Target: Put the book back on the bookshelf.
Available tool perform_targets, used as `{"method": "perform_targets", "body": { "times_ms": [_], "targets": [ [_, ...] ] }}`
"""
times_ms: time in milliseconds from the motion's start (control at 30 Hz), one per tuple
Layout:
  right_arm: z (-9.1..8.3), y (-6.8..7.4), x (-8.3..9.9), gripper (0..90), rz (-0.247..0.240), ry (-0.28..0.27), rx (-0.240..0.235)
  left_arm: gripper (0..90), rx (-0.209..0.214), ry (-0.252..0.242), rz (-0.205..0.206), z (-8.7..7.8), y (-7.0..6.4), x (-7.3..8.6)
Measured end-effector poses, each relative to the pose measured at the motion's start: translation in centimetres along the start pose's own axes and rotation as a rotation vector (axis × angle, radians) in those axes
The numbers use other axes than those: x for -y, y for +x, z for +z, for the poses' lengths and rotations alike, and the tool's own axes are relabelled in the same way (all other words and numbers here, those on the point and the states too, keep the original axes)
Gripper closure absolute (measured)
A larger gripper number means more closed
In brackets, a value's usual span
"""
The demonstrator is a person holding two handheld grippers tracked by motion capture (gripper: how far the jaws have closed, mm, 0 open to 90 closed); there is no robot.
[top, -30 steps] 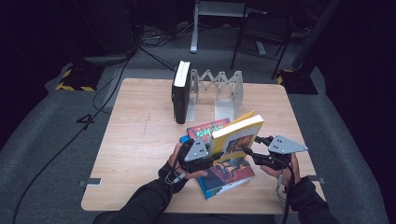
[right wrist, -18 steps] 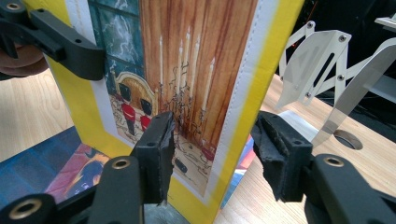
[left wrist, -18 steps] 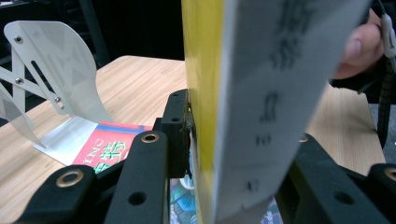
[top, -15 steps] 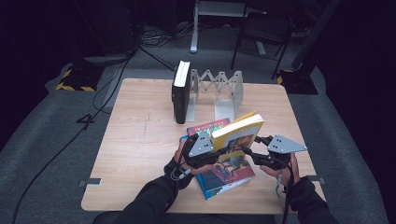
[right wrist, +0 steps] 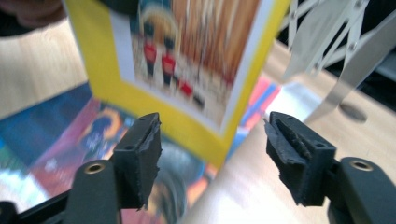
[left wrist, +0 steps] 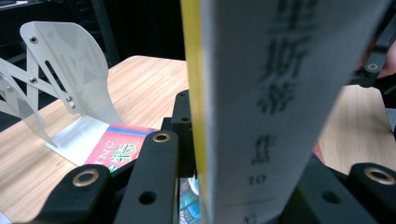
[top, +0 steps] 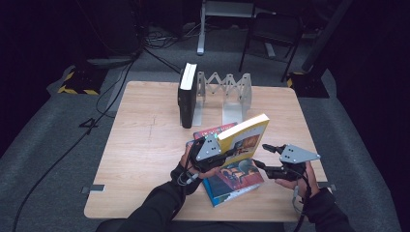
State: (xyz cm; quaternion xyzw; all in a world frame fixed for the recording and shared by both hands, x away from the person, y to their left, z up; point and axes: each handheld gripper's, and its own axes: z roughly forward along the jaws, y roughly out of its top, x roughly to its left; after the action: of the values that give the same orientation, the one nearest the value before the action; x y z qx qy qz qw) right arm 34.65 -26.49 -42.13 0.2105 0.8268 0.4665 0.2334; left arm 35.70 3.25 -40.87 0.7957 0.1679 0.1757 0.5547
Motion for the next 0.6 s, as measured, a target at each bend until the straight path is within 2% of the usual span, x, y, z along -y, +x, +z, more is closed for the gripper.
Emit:
{"method": "perform_targets", "body": {
  "times_ms": [100,133,233,333,400,433,533,600],
  "targets": [
    [-0.6,-0.3,1.5,31.4,-0.001,0.083,0.0,74.5,-0.008,0.009,0.017,-0.2,0.0,0.0],
    [-1.0,-0.5,2.4,31.4,0.008,0.101,0.027,74.6,-0.01,0.007,0.013,-0.3,0.0,0.0],
    [-1.7,-0.8,4.3,29.0,0.037,0.165,0.046,74.5,-0.015,0.006,0.014,-0.4,0.0,0.1],
    [-2.2,-1.0,5.2,27.9,0.072,0.174,0.046,74.5,-0.022,0.008,0.008,-0.6,0.2,0.1],
    [-2.5,-1.1,6.5,26.9,0.081,0.207,0.058,74.5,-0.025,0.01,0.002,-0.7,0.3,0.2],
    [-2.6,-1.2,7.3,26.5,0.11,0.22,0.044,74.4,-0.027,0.01,0.004,-0.7,0.3,0.2],
    [-2.9,-1.2,8.7,26.2,0.126,0.258,0.044,74.4,-0.033,0.012,0.015,-0.8,0.5,0.2],
    [-3.1,-1.2,9.4,25.9,0.149,0.265,0.035,74.4,-0.036,0.01,0.004,-0.8,0.5,0.2]
  ]
}}
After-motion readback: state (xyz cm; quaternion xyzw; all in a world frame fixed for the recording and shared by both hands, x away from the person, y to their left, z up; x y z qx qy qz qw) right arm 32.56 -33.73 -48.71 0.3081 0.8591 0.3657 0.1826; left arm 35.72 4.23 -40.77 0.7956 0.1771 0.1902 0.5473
